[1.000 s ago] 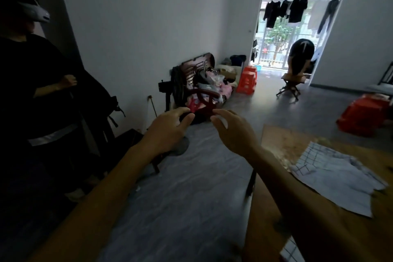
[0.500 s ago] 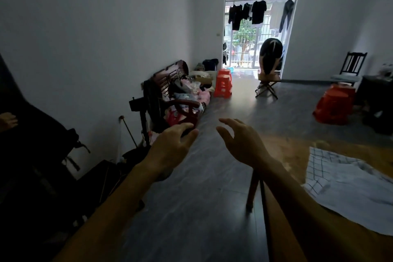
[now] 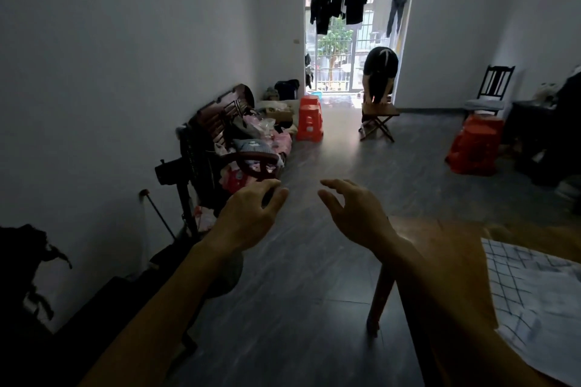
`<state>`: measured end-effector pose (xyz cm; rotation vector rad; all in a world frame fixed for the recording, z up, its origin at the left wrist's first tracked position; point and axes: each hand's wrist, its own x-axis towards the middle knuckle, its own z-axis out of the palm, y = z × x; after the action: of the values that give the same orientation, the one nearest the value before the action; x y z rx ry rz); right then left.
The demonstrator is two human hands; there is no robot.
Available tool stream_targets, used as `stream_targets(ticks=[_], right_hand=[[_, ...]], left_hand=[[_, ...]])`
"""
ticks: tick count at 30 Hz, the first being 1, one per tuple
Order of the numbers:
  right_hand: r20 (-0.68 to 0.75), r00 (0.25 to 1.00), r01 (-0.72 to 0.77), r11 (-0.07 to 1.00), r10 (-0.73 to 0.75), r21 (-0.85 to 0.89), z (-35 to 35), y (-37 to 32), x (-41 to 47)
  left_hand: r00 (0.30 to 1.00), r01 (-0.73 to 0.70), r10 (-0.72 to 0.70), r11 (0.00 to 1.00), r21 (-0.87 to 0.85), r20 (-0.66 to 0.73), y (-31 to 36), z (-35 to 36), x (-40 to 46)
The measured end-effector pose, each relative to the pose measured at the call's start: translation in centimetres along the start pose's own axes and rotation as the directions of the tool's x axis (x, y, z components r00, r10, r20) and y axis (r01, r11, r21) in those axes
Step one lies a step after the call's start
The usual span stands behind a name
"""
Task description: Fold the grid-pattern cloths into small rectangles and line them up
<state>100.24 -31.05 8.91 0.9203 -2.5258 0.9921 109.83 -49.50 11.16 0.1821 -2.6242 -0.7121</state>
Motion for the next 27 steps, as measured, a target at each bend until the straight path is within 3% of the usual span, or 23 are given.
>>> stream_targets(ticks=[8,14,21,27], right_hand=[[-0.062,0.992,-0.117,0.988,0.111,-0.102,6.4,2.8,10.4],[-0.127,0.964,-0.250,0.958,0.233,-0.141,8.5,4.2,16.8],[-0.153,0.902,-0.426,0.890,0.404,-0.160,11.5,10.3,20.8],[-0.243,0.800,-0.588,0.797,0.548,-0.140,11.2,19.6,23.3]], left_hand=[[0.991,-0.109,0.118,0.984,-0.139,0.059,-8.6,2.7,12.8],[0.959,-0.223,0.242,0.965,-0.137,0.146,-11.4,4.0,22.4],[0.920,-0.275,0.312,0.945,-0.178,0.239,-14.2,10.1,31.1],[0.843,-0.396,0.433,0.901,-0.178,0.319,-11.7,18.1,39.3]])
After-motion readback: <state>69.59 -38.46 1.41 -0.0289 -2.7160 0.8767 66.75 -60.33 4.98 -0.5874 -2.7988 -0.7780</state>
